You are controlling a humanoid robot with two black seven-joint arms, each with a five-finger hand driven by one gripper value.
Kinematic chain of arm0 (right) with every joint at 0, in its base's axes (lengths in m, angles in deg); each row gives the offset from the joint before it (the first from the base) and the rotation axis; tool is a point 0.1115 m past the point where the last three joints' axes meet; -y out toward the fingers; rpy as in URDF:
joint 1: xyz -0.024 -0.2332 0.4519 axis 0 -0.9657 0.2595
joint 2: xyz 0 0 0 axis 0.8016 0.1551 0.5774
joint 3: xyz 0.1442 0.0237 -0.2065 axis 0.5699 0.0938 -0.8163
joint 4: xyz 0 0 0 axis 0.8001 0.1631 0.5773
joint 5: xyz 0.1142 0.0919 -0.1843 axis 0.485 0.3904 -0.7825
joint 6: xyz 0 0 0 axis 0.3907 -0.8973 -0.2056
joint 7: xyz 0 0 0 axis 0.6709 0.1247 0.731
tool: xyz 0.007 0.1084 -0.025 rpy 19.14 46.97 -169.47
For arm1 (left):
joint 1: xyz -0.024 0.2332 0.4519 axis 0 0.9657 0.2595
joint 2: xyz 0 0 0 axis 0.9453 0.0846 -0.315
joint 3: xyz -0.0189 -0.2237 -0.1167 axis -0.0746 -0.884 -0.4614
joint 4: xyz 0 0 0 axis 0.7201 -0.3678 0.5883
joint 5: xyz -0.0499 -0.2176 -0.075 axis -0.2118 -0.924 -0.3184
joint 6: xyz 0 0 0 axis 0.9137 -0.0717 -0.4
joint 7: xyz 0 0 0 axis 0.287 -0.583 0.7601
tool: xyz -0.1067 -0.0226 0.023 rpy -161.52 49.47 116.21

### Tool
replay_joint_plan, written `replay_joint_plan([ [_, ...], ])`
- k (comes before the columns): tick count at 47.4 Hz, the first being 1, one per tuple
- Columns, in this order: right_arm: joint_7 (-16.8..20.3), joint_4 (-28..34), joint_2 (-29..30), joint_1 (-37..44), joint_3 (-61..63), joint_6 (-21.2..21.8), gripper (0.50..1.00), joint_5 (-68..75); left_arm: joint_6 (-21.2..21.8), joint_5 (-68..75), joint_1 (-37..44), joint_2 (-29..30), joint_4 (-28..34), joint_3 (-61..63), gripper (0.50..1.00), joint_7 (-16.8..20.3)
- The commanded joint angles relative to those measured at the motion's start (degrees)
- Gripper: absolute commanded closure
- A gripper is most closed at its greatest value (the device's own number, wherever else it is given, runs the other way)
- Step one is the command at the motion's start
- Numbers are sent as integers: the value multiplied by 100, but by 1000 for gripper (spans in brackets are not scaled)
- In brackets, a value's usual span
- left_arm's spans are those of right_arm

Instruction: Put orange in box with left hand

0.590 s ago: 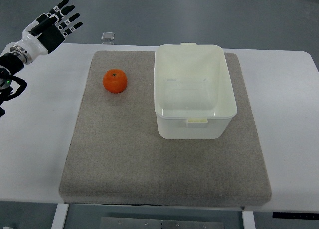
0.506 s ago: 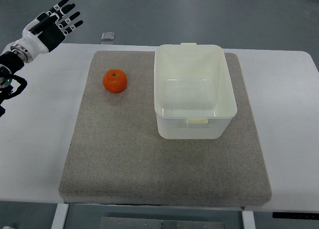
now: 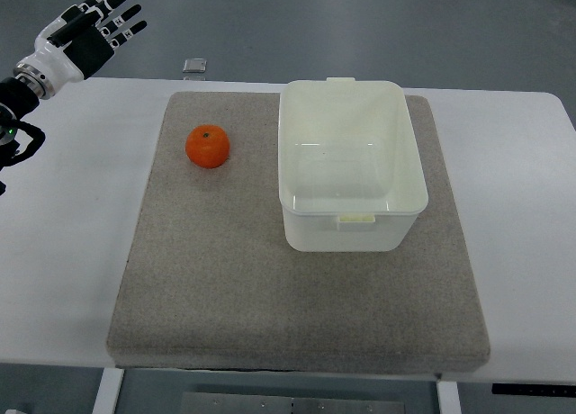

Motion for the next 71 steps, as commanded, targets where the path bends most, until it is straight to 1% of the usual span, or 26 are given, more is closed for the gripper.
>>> replay_joint_plan([
  [1, 0, 0, 0, 0, 0, 0, 574, -1, -38, 54, 17, 8, -27, 24, 506, 7],
  [6, 0, 0, 0, 0, 0, 0, 574, -1, -143, 439, 17, 26, 8, 112, 506, 16],
  [9, 0, 0, 0, 0, -9, 0, 574, -1, -187, 1018, -9, 52, 25, 121, 506, 25],
  [13, 0, 0, 0, 0, 0, 0, 574, -1, -187, 2003, -97, 131, 25, 112, 506, 130],
  [16, 0, 0, 0, 0, 0, 0, 574, -1, -179, 2636, -141, 158, 17, 112, 506, 314],
  [22, 0, 0, 0, 0, 0, 0, 574, -1, -179, 3594, -150, 202, -27, 130, 506, 807],
  [25, 0, 0, 0, 0, 0, 0, 574, -1, -187, 4025, -159, 263, -71, 130, 506, 939],
  [37, 0, 0, 0, 0, 0, 0, 574, -1, -161, 5757, -317, 290, -256, 314, 506, 1045],
  [44, 0, 0, 0, 0, 0, 0, 574, -1, -135, 6320, -510, 325, -484, 832, 506, 1308],
  [48, 0, 0, 0, 0, -9, 0, 574, -1, -135, 6478, -537, 509, -730, 886, 506, 1475],
  [54, 0, 0, 0, 0, 0, 0, 574, -1, -108, 7136, -537, 659, -1152, 1008, 508, 1545],
  [59, 0, 0, 0, 0, 0, 0, 574, -1, 181, 7726, -519, 633, -1310, 1070, 508, 1607],
  [64, 0, 0, 0, 0, 0, 0, 574, -1, 708, 8393, -493, 562, -1424, 1307, 506, 1616],
  [68, 0, 0, 0, 0, 0, 0, 574, -1, 1235, 8947, -484, 536, -1504, 1588, 508, 1616],
  [71, 0, 0, 0, 0, 0, 0, 574, -1, 1473, 9229, -475, 439, -1513, 1685, 508, 1616],
])
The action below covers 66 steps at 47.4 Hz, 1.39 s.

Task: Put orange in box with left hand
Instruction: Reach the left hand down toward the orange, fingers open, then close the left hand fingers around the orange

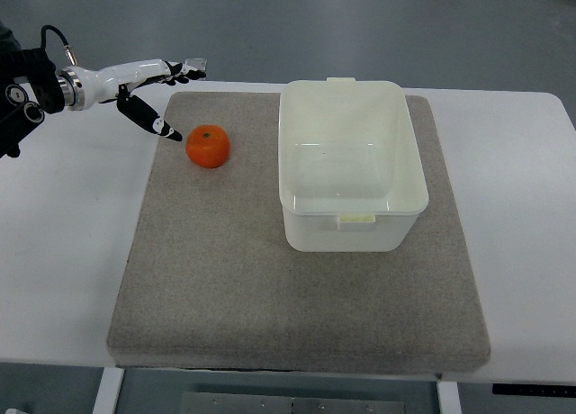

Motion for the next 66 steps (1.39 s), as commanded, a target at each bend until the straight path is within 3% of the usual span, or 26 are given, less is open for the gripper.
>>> replay_joint_plan([
  [1, 0, 0, 0, 0, 2, 0, 574, 0, 285, 358, 17, -133, -7, 125, 508, -2],
  [27, 0, 0, 0, 0, 2, 0, 574, 0, 294, 1246, -27, -529, -7, 477, 508, -2],
  [36, 0, 0, 0, 0, -7, 0, 574, 0, 294, 1413, -27, -564, -7, 512, 531, -2],
  [41, 0, 0, 0, 0, 2, 0, 574, 0, 321, 1606, -35, -564, -7, 530, 623, -2],
  [46, 0, 0, 0, 0, 2, 0, 574, 0, 321, 1677, -53, -564, -7, 538, 649, -2],
  [54, 0, 0, 0, 0, 2, 0, 574, 0, 321, 1712, -53, -564, -7, 538, 786, -2],
  [59, 0, 0, 0, 0, 2, 0, 574, 0, 321, 1712, -53, -564, -7, 538, 812, -2],
  [63, 0, 0, 0, 0, 2, 0, 574, 0, 321, 1712, -53, -555, 11, 538, 885, -2],
  [66, 0, 0, 0, 0, -7, 0, 574, 0, 312, 1712, -53, -555, 11, 538, 994, -11],
])
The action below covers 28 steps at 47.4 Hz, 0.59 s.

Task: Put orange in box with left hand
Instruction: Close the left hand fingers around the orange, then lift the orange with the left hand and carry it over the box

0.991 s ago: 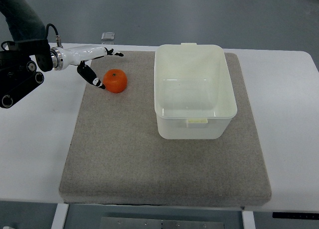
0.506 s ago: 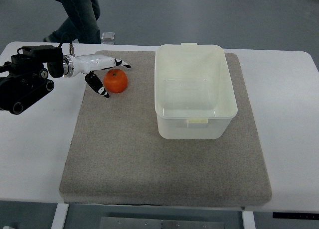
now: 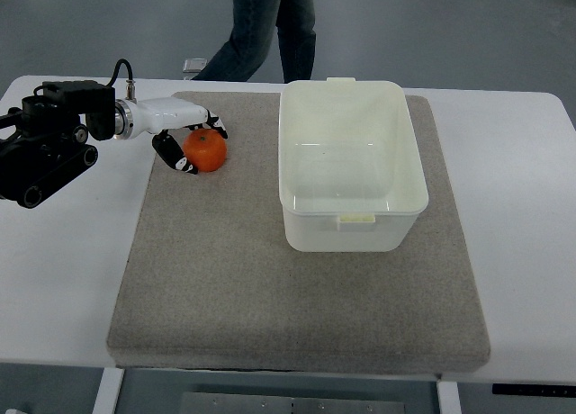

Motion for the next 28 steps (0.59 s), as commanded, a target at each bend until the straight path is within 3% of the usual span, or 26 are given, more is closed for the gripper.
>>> replay_joint_plan([
  [1, 0, 0, 0, 0, 1, 0, 574, 8, -10, 0, -3, 3, 3, 0, 1000, -8],
  [28, 0, 0, 0, 0, 1, 0, 574, -1, -28, -395, -899, 328, -208, -281, 1000, 1],
])
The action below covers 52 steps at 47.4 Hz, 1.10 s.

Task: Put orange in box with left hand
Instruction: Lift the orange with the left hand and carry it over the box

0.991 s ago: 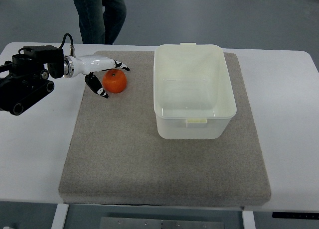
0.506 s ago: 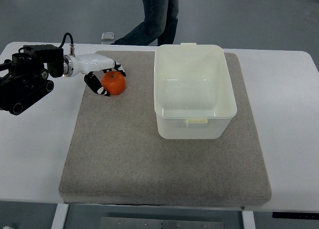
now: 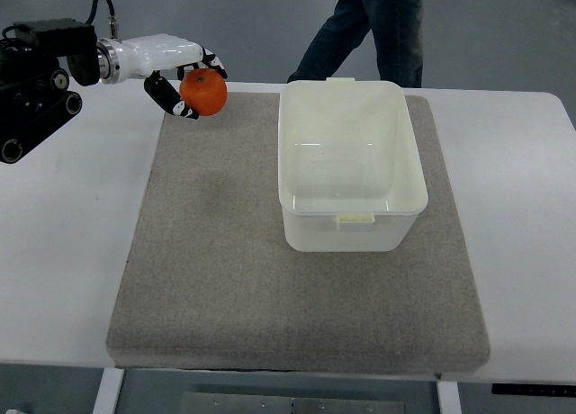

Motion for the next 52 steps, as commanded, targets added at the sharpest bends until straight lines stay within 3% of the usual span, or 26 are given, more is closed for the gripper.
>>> replay_joint_plan([
  [1, 0, 0, 0, 1, 2, 0, 574, -2, -16, -110, -99, 81, -49, -64, 1000, 2],
  [12, 0, 0, 0, 1, 2, 0, 574, -2, -51, -136, -196, 477, -1305, -179, 1000, -7],
  [25, 0, 0, 0, 1, 2, 0, 574, -2, -287, -215, -521, 407, -2483, -240, 1000, -7],
  [35, 0, 0, 0, 1, 2, 0, 574, -2, -841, -101, -688, -366, -2334, -135, 1000, -42],
  [52, 0, 0, 0, 1, 2, 0, 574, -2, -842, 831, -636, -1237, -1569, 76, 1000, -104],
])
